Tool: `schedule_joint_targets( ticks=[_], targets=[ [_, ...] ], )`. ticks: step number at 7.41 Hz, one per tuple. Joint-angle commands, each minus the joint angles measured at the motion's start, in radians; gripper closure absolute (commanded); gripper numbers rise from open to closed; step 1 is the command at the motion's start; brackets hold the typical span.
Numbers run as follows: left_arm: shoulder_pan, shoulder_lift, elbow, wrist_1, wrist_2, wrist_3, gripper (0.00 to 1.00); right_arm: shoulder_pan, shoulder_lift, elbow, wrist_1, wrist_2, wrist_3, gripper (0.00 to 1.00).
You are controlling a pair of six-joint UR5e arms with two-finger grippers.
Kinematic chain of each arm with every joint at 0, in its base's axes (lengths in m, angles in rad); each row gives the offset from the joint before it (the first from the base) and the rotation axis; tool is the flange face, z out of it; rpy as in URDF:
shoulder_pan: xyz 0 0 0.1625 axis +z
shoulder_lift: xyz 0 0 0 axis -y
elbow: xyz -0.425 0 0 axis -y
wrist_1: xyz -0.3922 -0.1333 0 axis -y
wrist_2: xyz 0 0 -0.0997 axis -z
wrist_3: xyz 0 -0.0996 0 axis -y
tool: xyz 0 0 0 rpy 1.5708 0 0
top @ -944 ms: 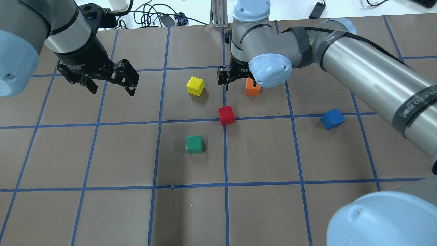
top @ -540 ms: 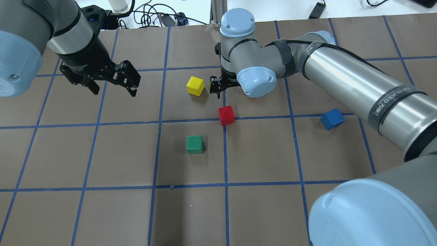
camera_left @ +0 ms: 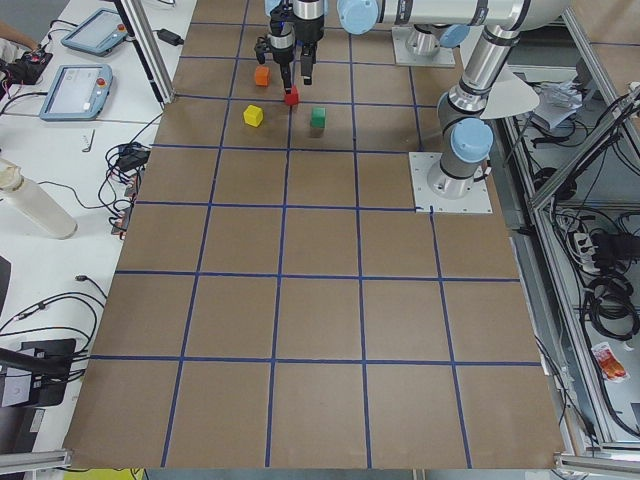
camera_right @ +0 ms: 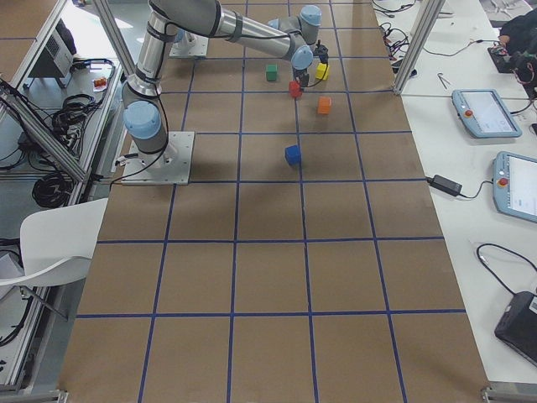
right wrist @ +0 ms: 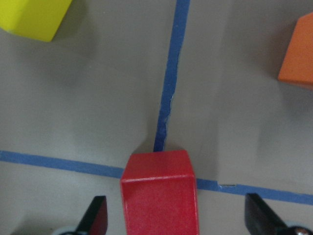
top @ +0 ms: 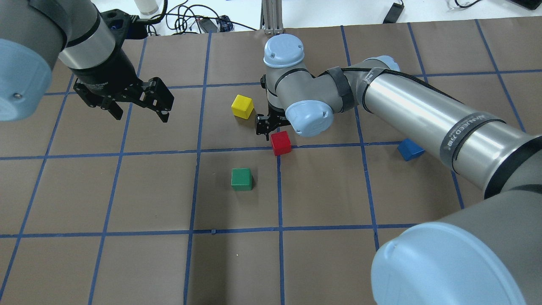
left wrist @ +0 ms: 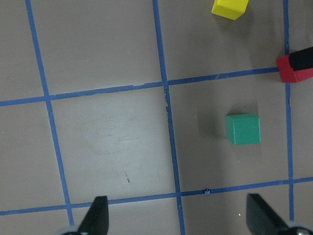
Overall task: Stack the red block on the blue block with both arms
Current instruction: 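Close the right gripper on the red block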
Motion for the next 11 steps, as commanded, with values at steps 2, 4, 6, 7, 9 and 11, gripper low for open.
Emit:
schedule_joint_targets(
  ticks=[2, 4, 6, 7, 9, 11],
  targets=[
    [0.0, 0.004, 0.003, -0.005, -0.003, -0.003, 0.0, 0.004, 0.022, 0.005, 0.006, 0.001, -0.002, 0.0],
    [0.0, 0.001, 0.003, -0.005, -0.001, -0.003, 0.0, 0.005, 0.024, 0.005, 0.0, 0.003, -0.002, 0.0],
    [0.0, 0.002, 0.001, -0.005, -0.001, -0.003, 0.0, 0.005, 0.024, 0.002, -0.011, 0.026, -0.008, 0.77],
    [0.0, 0.002, 0.001, -0.005, -0.001, -0.003, 0.0, 0.005, 0.024, -0.001, -0.01, 0.027, -0.016, 1.0],
    [0.0, 0.004, 0.003, -0.005, -0.003, -0.003, 0.0, 0.002, 0.006, -0.013, 0.001, 0.026, -0.016, 1.0],
    [0.0, 0.004, 0.006, -0.004, -0.003, -0.003, 0.0, -0.03, -0.074, -0.047, 0.108, 0.007, -0.02, 1.0]
  ],
)
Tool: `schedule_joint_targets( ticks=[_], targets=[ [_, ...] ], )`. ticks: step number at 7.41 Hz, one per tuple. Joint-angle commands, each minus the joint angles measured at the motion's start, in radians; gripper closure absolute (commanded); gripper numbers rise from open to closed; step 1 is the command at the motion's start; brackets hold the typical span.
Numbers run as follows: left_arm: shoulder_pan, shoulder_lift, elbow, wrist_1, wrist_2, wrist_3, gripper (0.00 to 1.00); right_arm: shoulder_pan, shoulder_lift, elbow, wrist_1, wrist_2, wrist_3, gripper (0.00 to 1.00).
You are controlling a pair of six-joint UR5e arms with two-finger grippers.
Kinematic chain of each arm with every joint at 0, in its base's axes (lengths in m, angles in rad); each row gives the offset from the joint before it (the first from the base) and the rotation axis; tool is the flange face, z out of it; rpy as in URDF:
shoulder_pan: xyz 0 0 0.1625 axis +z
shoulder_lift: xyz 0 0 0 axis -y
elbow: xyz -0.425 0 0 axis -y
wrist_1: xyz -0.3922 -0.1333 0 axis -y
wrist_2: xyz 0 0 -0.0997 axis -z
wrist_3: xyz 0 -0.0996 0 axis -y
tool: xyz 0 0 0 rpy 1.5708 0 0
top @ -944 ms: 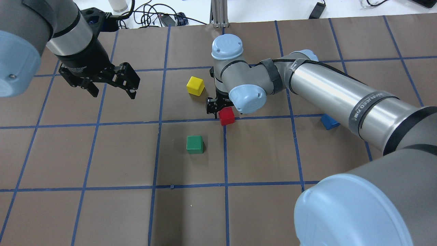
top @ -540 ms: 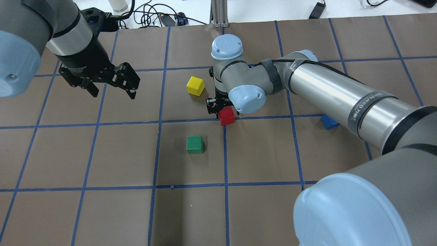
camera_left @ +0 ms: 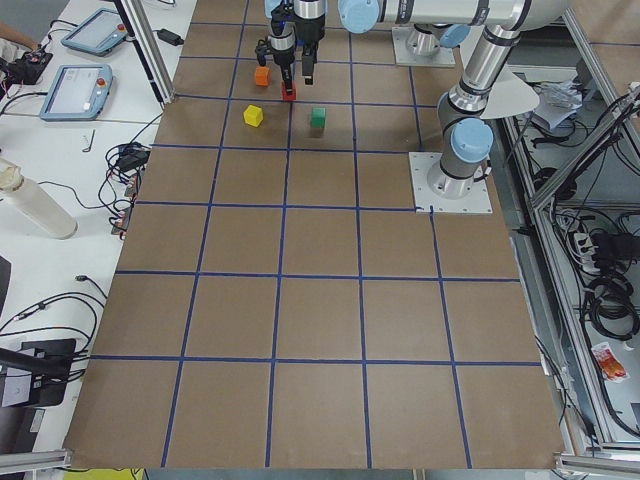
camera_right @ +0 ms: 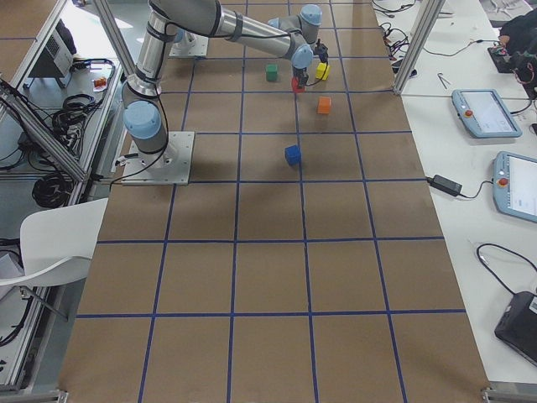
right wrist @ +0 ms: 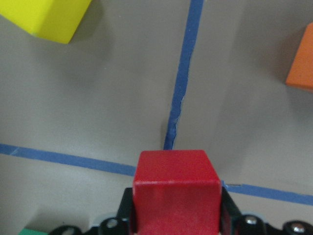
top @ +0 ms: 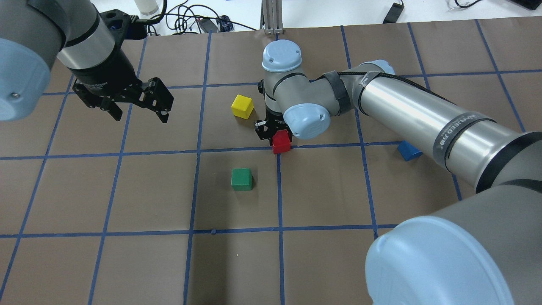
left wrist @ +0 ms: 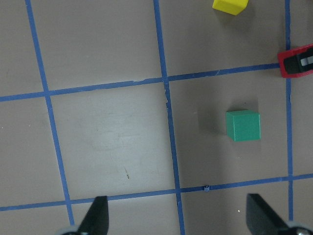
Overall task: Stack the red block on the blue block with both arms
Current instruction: 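Close the right gripper on the red block, then lift the red block and carry it toward the blue block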
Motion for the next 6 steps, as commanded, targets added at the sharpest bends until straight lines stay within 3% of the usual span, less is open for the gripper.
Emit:
schedule_joint_targets(
  ticks=[1, 2, 6],
  targets=[
    [0.0, 0.0, 0.002, 0.001, 0.004, 0.0, 0.0, -0.058, -0.081, -0.039, 0.13, -0.025, -0.004, 1.0],
    [0.0, 0.0, 0.001, 0.001, 0.004, 0.0, 0.0, -0.108, -0.107, -0.04, 0.156, -0.066, -0.013, 1.0],
    [0.0, 0.0, 0.002, 0.003, 0.005, 0.0, 0.0, -0.372, -0.189, -0.022, 0.198, -0.079, -0.325, 1.0]
  ],
)
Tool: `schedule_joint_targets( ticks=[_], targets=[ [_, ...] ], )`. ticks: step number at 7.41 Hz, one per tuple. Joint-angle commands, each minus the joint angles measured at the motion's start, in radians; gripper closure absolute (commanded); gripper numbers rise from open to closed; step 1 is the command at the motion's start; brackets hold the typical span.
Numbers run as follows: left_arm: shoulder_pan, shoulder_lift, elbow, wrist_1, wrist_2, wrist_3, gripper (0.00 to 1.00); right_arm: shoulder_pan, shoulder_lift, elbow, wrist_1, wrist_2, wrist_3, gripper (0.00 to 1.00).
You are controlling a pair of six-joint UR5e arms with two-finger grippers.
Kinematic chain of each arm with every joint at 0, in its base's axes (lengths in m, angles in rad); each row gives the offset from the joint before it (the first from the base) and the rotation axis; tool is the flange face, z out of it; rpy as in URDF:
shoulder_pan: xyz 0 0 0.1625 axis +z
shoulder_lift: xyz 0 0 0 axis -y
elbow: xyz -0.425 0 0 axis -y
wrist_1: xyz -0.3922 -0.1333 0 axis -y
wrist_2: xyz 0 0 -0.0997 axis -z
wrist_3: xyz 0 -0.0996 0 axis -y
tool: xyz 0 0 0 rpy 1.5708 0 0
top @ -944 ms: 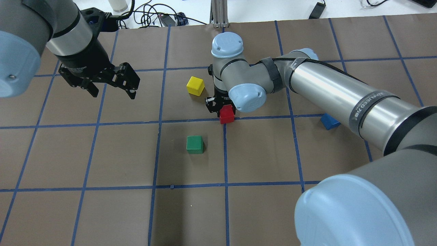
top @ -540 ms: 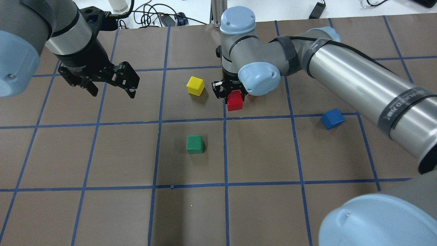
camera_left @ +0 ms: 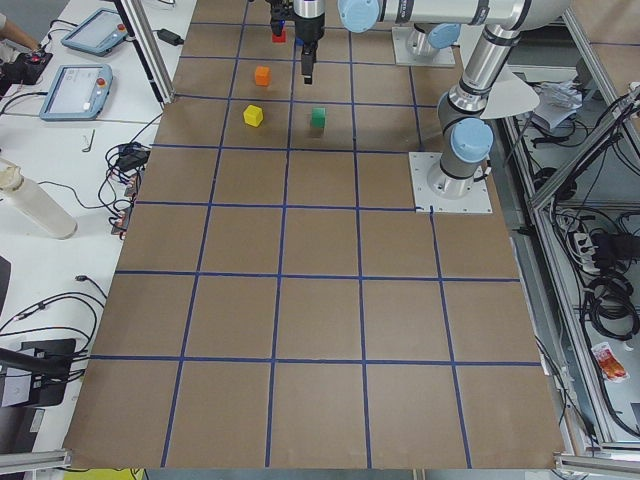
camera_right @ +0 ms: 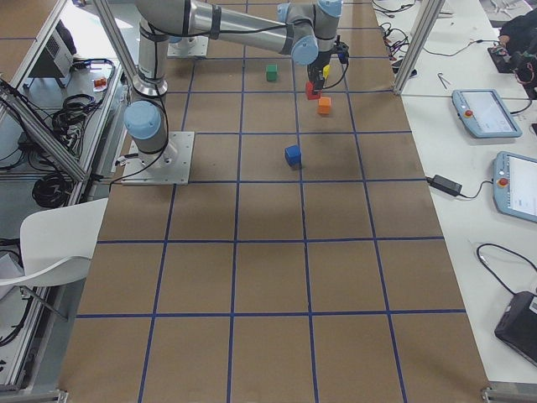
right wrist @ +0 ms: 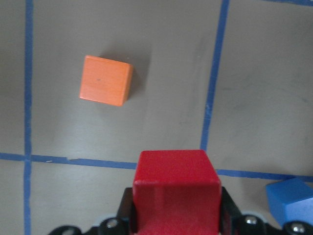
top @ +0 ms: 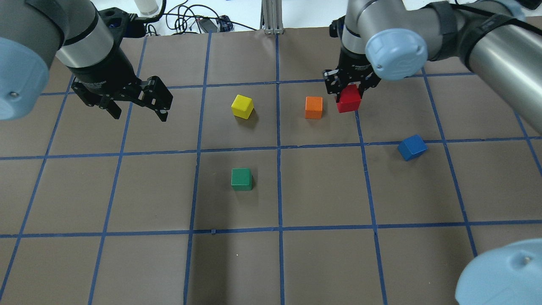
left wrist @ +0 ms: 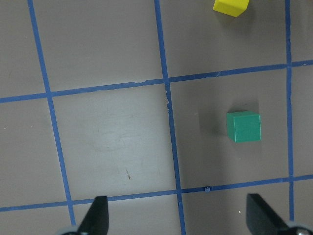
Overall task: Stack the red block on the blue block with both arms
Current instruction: 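Lift the red block and carry it toward the blue block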
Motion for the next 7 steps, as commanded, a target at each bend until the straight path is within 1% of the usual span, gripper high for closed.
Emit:
schedule_joint_targets(
  ticks=[1, 2, 4, 5, 7],
  targets=[
    [0.0, 0.001, -0.001, 0.001, 0.001, 0.0, 0.0, -0.144, -0.028, 0.004, 0.01, -0.022, -0.159, 1.0],
    [0.0, -0.002, 0.009, 0.002, 0.001, 0.002, 0.0, -0.205, -0.045, 0.013, 0.01, -0.02, -0.188, 1.0],
    [0.0, -0.001, 0.005, 0.004, 0.001, 0.002, 0.0, -0.253, -0.044, 0.07, -0.011, -0.023, -0.292, 1.0],
    [0.0, -0.001, 0.0, 0.004, 0.001, 0.002, 0.0, -0.301, -0.044, 0.102, -0.008, -0.008, -0.294, 1.0],
    [0.0, -0.001, 0.0, 0.004, 0.001, 0.002, 0.0, -0.31, -0.058, 0.191, -0.097, 0.0, -0.291, 1.0]
  ],
)
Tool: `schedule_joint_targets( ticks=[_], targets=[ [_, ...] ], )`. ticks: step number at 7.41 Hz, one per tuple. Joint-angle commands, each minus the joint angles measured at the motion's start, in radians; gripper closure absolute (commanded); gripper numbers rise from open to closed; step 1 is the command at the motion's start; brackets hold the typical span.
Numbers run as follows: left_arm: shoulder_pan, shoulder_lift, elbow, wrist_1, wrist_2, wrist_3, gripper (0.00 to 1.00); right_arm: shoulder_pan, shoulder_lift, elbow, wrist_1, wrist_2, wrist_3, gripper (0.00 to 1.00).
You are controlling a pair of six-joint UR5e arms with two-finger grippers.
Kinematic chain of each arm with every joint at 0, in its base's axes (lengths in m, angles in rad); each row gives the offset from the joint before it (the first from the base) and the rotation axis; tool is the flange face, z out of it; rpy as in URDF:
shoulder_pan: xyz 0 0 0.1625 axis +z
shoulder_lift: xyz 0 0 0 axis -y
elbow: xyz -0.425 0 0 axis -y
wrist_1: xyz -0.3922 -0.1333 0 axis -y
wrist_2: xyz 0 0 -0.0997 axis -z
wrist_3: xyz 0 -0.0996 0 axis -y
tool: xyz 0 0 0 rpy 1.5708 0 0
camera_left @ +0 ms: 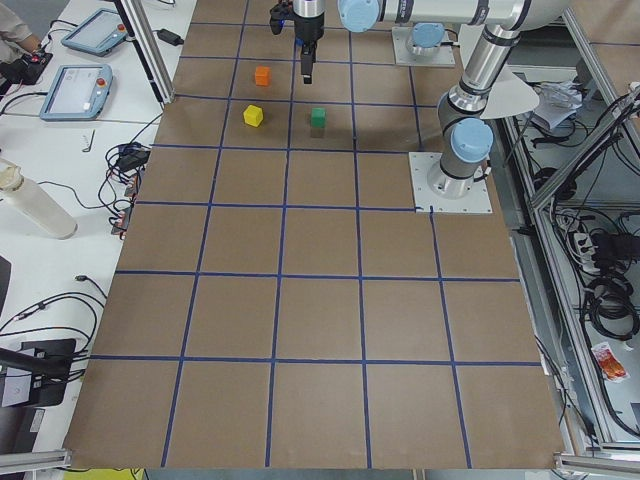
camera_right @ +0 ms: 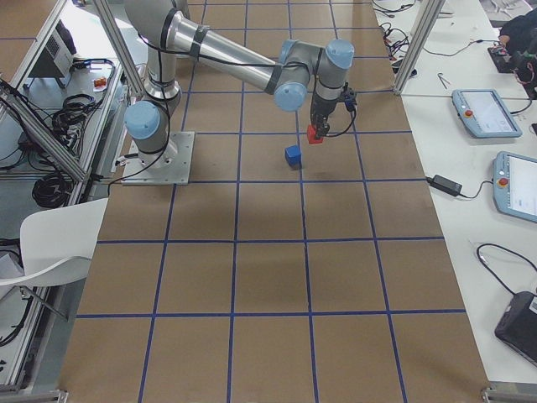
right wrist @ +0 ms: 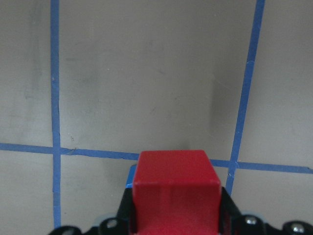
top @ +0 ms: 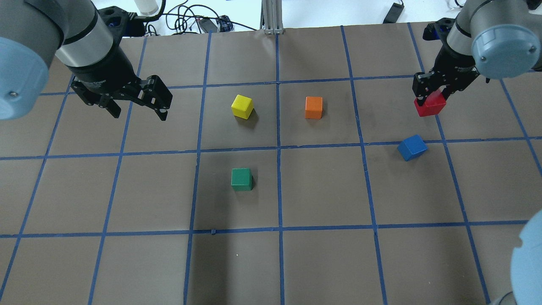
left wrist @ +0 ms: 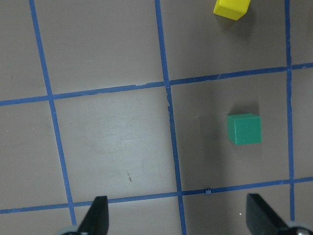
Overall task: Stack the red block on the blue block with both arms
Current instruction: 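Lower the held red block onto the blue block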
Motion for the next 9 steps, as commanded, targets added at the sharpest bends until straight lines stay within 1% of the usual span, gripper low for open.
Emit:
schedule_joint_targets(
  ticks=[1, 2, 3, 4, 6, 7, 9],
  targets=[
    [0.0, -0.001, -0.001, 0.002, 0.0, 0.0, 0.0, -0.007, -0.015, 0.117, -0.116, 0.004, -0.003, 1.0],
    [0.0, -0.001, -0.001, 0.002, 0.0, 0.0, 0.0, -0.004, -0.018, 0.159, -0.183, 0.004, -0.006, 1.0],
    [0.0, -0.002, -0.001, 0.002, 0.0, 0.0, 0.0, 0.001, -0.018, 0.18, -0.198, 0.006, -0.019, 1.0],
    [0.0, 0.001, -0.001, 0.002, 0.0, 0.0, 0.0, 0.004, -0.018, 0.184, -0.198, 0.006, -0.053, 1.0],
    [0.0, 0.001, -0.001, 0.002, 0.0, 0.0, 0.0, 0.019, -0.024, 0.185, -0.192, 0.033, -0.059, 1.0],
    [0.0, 0.001, -0.001, 0.002, 0.0, 0.0, 0.0, 0.019, -0.029, 0.19, -0.184, 0.032, -0.061, 1.0],
    [0.0, 0.003, -0.001, 0.003, 0.0, 0.0, 0.0, 0.018, -0.029, 0.22, -0.198, 0.029, -0.082, 1.0]
  ],
)
